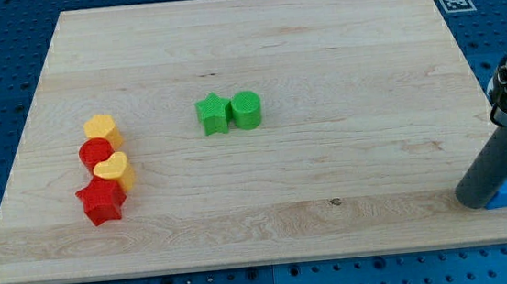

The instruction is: Move your arm to separate the green star and the green circle

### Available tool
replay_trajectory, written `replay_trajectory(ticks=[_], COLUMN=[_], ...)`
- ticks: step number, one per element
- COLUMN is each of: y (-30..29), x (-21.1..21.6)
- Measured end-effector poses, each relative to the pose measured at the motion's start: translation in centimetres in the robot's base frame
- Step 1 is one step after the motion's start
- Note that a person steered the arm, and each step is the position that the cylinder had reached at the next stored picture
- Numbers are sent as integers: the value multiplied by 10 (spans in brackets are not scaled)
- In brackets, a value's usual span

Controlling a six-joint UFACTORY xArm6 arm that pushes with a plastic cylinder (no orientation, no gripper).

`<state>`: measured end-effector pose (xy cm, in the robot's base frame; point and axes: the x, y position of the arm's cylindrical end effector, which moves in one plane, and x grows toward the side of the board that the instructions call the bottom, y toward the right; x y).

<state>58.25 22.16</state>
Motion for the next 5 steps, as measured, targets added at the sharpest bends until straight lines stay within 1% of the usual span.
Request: replay_trajectory(ticks=[1, 3, 5], y=[-11, -117, -125], x=[-2, -32, -32])
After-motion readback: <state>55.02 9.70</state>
